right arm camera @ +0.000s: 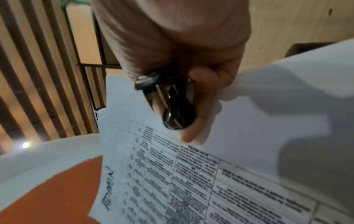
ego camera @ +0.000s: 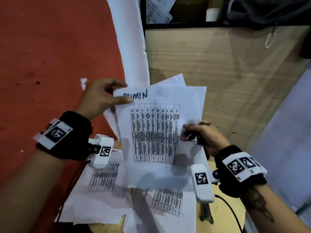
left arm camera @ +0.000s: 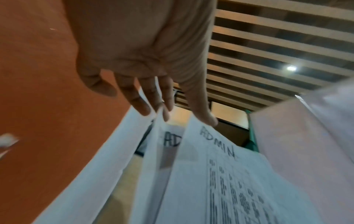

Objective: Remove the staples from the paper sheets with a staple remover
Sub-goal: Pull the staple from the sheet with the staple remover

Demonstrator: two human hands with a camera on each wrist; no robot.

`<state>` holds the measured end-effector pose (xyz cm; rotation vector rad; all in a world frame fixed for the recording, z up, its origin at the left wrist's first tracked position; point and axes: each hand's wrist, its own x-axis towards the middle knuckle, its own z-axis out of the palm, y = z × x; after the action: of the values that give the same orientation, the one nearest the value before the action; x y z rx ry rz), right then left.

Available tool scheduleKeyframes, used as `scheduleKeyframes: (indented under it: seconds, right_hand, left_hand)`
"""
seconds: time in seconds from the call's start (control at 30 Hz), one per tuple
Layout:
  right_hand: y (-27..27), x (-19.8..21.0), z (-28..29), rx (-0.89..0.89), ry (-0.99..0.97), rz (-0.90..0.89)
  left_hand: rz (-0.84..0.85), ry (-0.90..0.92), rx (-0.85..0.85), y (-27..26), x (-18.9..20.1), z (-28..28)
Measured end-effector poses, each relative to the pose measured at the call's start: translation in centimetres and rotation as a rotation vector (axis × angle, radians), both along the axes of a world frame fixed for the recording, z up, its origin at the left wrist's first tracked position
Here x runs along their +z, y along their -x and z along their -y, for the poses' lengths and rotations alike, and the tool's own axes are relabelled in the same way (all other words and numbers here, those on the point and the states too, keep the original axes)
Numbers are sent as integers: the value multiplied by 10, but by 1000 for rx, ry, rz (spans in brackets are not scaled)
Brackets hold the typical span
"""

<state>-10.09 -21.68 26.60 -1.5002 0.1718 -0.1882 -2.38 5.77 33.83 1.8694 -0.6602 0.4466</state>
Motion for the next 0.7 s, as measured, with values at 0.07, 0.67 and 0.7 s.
scheduleKeyframes:
  seconds: [0.07, 0.67, 0.7]
  right_hand:
    - [-2, 1, 4, -11, -69, -15]
    - [-18, -188, 1, -119, -433, -646]
    - [-15, -203, 3, -128, -481, -686]
  left_hand:
    - [-85, 157, 105, -6, -20, -11]
    - [-578, -156, 483, -111, -236, -127]
    - [-622, -197, 464, -119, -252, -133]
